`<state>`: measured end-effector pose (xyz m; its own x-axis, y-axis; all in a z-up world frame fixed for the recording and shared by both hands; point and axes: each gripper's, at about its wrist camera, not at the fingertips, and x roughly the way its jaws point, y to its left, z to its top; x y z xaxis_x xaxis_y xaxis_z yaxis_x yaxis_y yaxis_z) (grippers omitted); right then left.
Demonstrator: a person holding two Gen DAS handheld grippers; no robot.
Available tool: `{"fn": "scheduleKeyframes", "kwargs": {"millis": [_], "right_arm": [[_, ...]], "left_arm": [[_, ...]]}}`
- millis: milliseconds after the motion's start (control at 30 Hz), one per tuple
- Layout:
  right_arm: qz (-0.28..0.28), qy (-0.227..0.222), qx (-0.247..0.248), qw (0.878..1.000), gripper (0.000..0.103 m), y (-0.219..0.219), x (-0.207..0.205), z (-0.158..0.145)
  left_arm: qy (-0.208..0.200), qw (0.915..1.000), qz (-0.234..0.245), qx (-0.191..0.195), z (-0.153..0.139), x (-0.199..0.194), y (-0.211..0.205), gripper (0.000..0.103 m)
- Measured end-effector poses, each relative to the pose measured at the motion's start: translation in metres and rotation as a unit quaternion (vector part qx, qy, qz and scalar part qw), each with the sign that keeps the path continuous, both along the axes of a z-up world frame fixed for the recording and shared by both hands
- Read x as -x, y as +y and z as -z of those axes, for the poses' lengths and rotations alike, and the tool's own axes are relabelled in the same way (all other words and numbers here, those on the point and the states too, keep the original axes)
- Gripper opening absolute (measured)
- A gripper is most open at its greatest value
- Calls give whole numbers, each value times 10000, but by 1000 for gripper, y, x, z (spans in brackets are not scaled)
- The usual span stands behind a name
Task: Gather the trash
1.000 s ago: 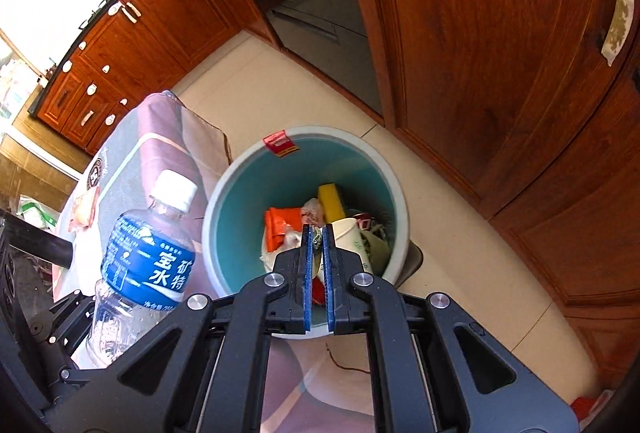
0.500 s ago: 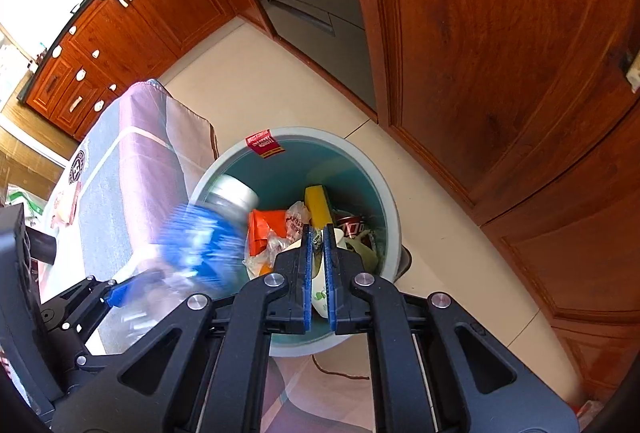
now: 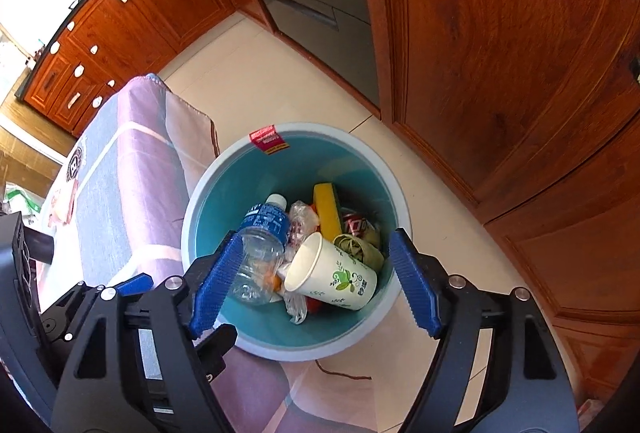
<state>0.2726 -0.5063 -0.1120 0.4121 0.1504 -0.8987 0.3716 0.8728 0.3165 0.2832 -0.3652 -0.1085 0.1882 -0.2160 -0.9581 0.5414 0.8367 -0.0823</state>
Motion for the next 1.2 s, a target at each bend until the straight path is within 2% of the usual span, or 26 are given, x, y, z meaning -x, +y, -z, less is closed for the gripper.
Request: {"fn": "scheduleKeyframes", "kwargs": {"millis": [200, 300, 567, 800, 1200], "right_arm": [[-96, 96, 23, 9999, 77, 14, 6, -8], [-137, 96, 69, 9998, 81, 21, 13, -15], [-180, -25, 294, 9994, 84, 40, 43, -43], [-180, -132, 494, 9985, 91, 58, 73, -66], [-308, -148, 753, 9966, 96, 88, 122, -80]], "left_arm": [[-121, 9999, -81, -8, -15, 13, 10, 97], [-246, 9996, -153, -2, -25, 22, 19, 97], [-513, 9979, -359, 139, -60, 48, 51, 98], [-756, 9958, -456, 227, -84, 78, 83, 98], [-859, 9916, -881, 397, -91, 121, 132, 99]]}}
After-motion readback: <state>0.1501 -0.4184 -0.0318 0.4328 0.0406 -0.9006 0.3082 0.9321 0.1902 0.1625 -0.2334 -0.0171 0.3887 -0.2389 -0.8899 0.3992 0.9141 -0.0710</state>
